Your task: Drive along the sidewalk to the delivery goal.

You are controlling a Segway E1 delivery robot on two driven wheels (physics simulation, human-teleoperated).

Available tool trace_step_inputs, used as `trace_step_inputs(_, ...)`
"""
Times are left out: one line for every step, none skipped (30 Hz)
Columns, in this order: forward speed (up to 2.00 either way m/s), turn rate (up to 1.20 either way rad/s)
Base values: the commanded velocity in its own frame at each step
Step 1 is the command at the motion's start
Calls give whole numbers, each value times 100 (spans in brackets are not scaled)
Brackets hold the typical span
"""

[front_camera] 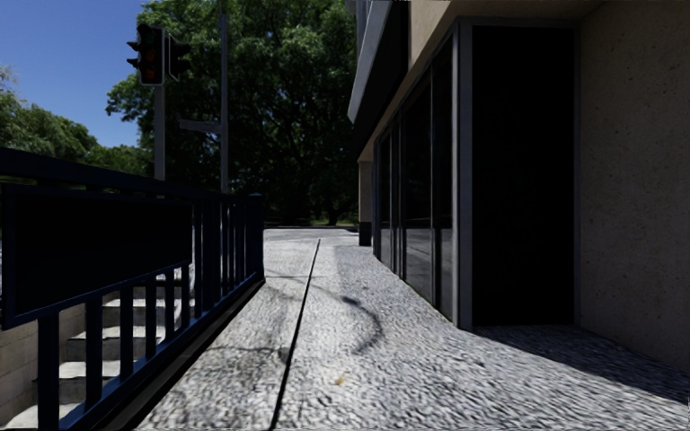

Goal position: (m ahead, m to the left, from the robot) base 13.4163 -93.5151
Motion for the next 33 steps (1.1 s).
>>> trace_step_inputs(180,0)
trace_step_inputs(180,0)
trace_step_inputs(180,0)
trace_step_inputs(180,0)
trace_step_inputs(180,0)
trace_step_inputs(180,0)
trace_step_inputs(180,0)
trace_step_inputs(180,0)
trace_step_inputs(180,0)
trace_step_inputs(181,0)
trace_step_inputs(185,0)
trace_step_inputs(200,0)
trace_step_inputs(200,0)
trace_step_inputs(200,0)
trace_step_inputs(200,0)
trace_step_inputs(200,0)
trace_step_inputs(200,0)
trace_step_inputs(200,17)
trace_step_inputs(200,27)
trace_step_inputs(200,30)
trace_step_inputs(200,31)
trace_step_inputs(200,31)
trace_step_inputs(200,31)
trace_step_inputs(200,31)
trace_step_inputs(200,31)
trace_step_inputs(200,31)
trace_step_inputs(200,31)
trace_step_inputs(200,31)
trace_step_inputs(200,31)
trace_step_inputs(200,18)
trace_step_inputs(200,0)
trace_step_inputs(200,0)
trace_step_inputs(200,0)
